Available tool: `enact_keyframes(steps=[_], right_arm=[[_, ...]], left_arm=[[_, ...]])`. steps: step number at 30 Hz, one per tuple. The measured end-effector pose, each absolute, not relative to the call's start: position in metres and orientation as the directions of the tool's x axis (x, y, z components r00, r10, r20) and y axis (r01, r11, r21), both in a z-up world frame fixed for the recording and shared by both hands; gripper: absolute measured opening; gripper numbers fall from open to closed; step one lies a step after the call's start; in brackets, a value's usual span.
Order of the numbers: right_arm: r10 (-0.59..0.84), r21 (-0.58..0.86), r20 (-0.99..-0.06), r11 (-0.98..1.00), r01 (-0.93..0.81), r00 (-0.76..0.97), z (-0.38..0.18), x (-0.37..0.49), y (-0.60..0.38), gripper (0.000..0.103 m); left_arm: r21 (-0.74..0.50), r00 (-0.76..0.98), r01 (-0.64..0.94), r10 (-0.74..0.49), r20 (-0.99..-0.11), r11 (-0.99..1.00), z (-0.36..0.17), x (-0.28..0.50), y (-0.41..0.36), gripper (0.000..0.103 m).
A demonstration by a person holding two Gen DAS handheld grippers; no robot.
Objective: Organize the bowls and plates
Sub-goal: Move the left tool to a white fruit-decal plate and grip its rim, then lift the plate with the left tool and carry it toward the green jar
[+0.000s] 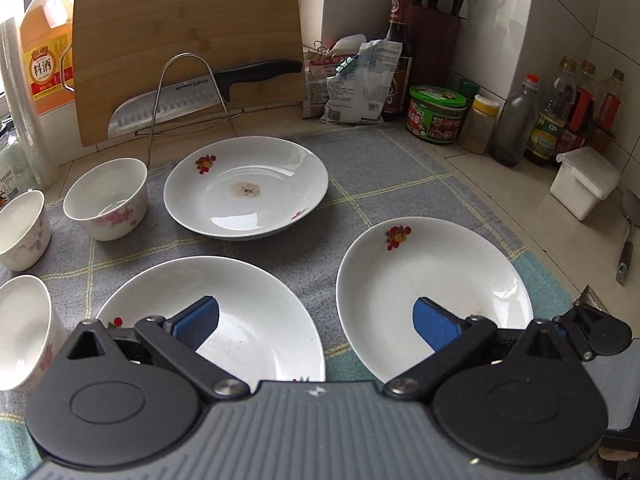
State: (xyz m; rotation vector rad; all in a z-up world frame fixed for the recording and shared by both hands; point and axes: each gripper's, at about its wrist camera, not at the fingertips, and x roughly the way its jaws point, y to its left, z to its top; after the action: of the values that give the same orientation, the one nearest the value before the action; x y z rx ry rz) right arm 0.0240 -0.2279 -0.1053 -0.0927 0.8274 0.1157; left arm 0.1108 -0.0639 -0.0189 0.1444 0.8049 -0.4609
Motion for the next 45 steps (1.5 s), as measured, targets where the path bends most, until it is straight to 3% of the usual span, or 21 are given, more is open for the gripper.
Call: enact_keyframes(steps=[29, 40, 45], right_arm=[[0.089, -0.040, -0.630, 0.988, -0.146, 0.771, -0.116, 0.008, -0.233, 0.103], [0.077, -0.039, -0.649, 0.990, -0.134, 0.757, -0.115, 0.011, -0.232, 0.103], [0.104, -0.038, -0.657, 0.985, -0.171, 0.747, -0.115, 0.015, -0.235, 0.103]], left_arm=[[-0.102, 0.314, 0.778, -0.523, -0.792, 0.620, -0.037, 0.184, -0.137, 0.102], [-0.199, 0.153, 0.818, -0.538, -0.829, 0.539, -0.056, 0.206, -0.144, 0.094], [-0.237, 0.097, 0.815, -0.527, -0.844, 0.528, -0.061, 0.212, -0.151, 0.086]])
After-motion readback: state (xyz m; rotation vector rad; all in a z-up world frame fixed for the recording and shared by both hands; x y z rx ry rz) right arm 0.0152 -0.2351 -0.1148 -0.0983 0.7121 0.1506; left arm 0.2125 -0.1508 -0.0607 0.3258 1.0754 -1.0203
